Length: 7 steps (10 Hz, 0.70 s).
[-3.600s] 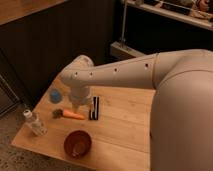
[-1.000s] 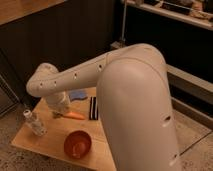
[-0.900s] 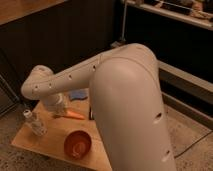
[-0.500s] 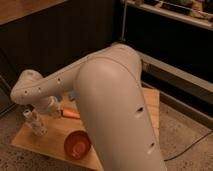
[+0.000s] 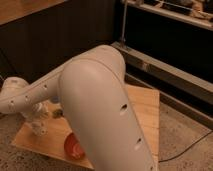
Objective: Knock the bottle over
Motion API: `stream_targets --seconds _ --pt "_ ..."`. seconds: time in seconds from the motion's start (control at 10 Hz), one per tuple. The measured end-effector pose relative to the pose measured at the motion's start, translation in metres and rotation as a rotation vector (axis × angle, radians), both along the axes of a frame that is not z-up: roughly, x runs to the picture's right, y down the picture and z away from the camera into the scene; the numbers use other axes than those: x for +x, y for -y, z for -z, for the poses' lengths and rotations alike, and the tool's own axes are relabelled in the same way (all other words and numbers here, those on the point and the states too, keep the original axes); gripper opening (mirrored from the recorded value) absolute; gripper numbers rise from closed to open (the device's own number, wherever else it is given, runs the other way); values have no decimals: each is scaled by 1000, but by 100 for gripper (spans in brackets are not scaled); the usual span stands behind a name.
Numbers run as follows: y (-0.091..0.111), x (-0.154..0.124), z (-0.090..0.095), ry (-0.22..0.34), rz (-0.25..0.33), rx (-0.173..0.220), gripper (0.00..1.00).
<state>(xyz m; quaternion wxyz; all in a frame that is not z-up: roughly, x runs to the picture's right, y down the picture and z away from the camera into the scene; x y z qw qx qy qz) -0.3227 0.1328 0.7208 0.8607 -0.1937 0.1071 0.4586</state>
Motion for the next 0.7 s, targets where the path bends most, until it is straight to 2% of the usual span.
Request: stream_targets --seconds 0.1,0.3,0.6,0.7 --pt "-2 -10 6 42 8 15 0" --pt "-4 -13 12 76 2 21 0" --pt "-4 -17 23 158 -35 21 0" --pt "-1 -15 23 179 -53 36 0"
